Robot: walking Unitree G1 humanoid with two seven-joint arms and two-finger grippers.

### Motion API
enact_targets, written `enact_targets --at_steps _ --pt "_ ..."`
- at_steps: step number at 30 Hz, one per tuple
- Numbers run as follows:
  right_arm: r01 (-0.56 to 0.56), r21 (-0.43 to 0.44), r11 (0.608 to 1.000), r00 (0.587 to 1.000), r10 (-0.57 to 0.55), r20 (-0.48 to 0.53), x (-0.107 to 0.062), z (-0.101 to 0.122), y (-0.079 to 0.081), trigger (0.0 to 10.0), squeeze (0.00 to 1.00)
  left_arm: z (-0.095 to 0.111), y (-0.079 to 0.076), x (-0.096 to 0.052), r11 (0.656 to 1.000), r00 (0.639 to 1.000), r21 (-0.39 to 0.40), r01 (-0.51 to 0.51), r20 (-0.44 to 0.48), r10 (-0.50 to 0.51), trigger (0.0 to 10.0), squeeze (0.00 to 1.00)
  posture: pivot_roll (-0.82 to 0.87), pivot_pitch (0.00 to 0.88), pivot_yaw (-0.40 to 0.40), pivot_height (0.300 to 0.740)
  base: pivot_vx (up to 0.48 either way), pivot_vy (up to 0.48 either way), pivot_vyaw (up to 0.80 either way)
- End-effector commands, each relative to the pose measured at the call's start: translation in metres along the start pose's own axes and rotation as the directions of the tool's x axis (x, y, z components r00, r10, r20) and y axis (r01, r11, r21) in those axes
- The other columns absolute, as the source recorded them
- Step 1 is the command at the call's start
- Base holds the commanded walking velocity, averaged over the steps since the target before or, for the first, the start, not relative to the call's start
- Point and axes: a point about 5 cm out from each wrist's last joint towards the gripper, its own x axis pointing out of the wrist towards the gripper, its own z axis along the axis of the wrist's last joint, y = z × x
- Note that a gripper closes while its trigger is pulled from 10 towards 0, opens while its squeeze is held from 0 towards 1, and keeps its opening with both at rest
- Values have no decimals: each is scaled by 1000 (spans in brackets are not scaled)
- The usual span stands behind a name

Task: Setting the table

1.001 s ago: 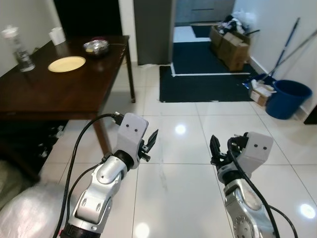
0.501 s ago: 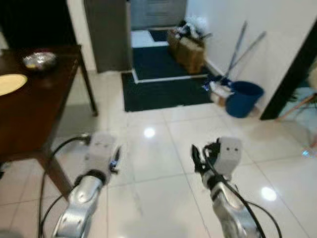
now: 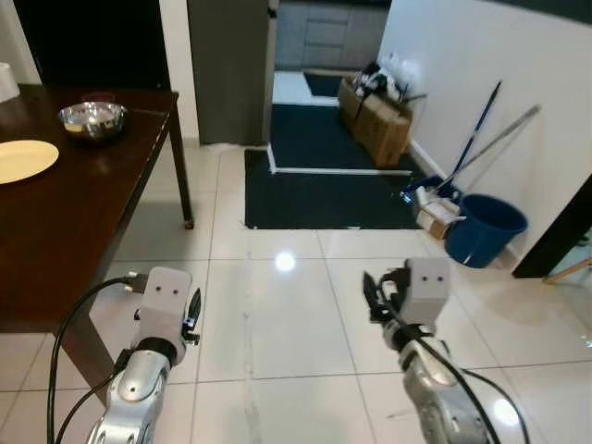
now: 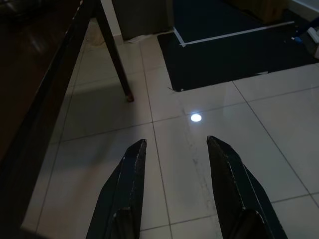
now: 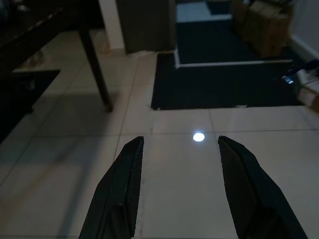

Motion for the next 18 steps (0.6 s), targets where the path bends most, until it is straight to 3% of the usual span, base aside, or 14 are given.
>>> enact_targets --at_steps 1,6,18 --pt "-17 -4 1000 1000 17 -26 -6 -8 -5 10000 0 -2 -10 -3 1000 1000 -4 25 3 -25 10000 0 79 68 33 740 480 0 0" --pt "-96 -3 995 992 95 -88 -17 -23 -1 10000 0 -2 -21 -3 998 998 -21 60 5 -59 10000 0 52 66 36 740 480 0 0" --pt "-26 30 999 996 28 -90 -20 -27 -11 10000 0 0 -31 1 994 994 -23 106 16 -106 10000 0 27 54 65 740 480 0 0"
